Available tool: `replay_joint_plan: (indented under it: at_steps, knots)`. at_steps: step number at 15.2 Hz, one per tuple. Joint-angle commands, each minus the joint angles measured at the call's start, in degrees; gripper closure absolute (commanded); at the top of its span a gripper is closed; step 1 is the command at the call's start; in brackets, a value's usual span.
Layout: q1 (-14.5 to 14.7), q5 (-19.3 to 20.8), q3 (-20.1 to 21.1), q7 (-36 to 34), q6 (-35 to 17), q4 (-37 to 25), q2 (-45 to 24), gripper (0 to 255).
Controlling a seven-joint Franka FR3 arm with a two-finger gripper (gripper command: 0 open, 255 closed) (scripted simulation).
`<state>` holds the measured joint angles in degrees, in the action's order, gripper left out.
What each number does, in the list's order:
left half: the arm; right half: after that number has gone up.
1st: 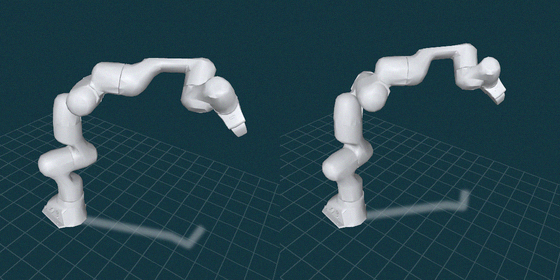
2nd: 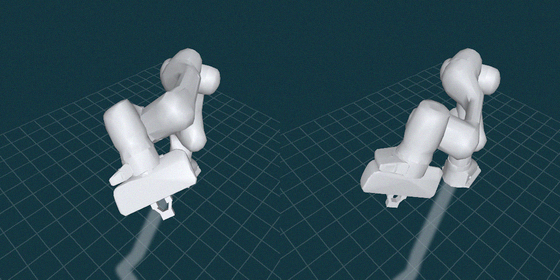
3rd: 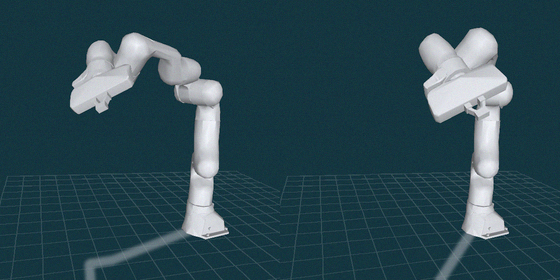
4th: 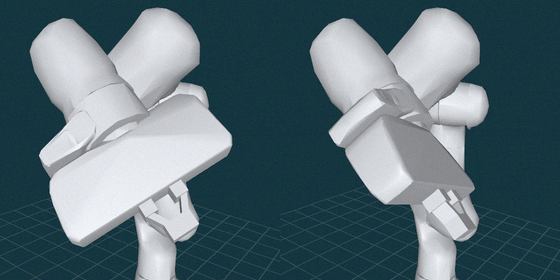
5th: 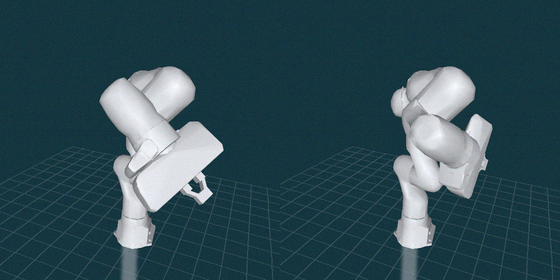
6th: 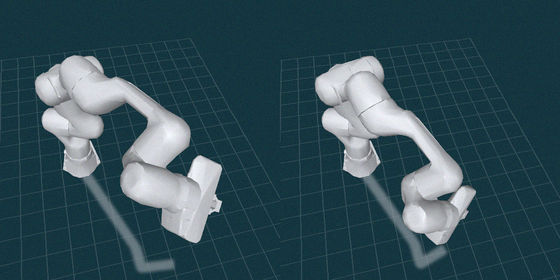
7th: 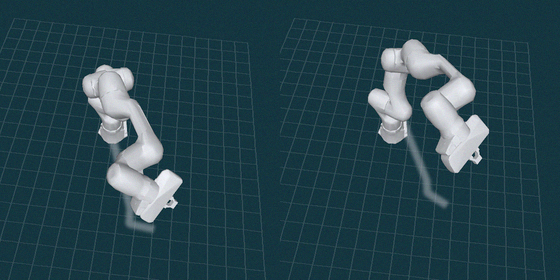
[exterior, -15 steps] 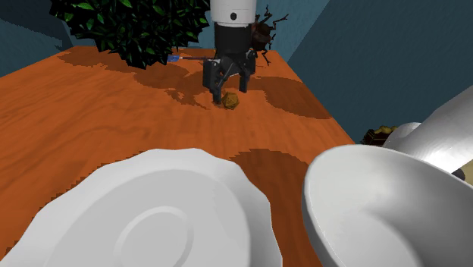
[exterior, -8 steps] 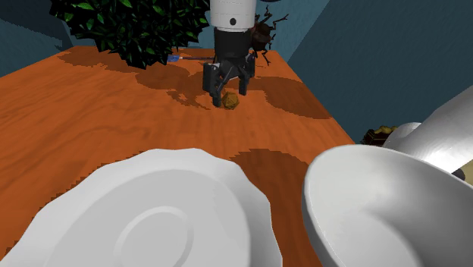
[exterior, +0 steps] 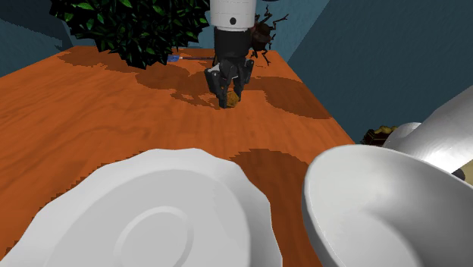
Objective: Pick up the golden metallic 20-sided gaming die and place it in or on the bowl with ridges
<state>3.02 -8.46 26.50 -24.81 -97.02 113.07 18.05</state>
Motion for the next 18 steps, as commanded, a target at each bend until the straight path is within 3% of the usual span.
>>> replay_joint_plan:
  at_steps: [1, 18]
  knots:
    - [0.0, 0.0, 0.0, 0.0, 0.0, 0.0, -0.1, 255]
    - [-0.6, 1.3, -0.2, -1.2, 11.6, -14.2, -2.9, 255]
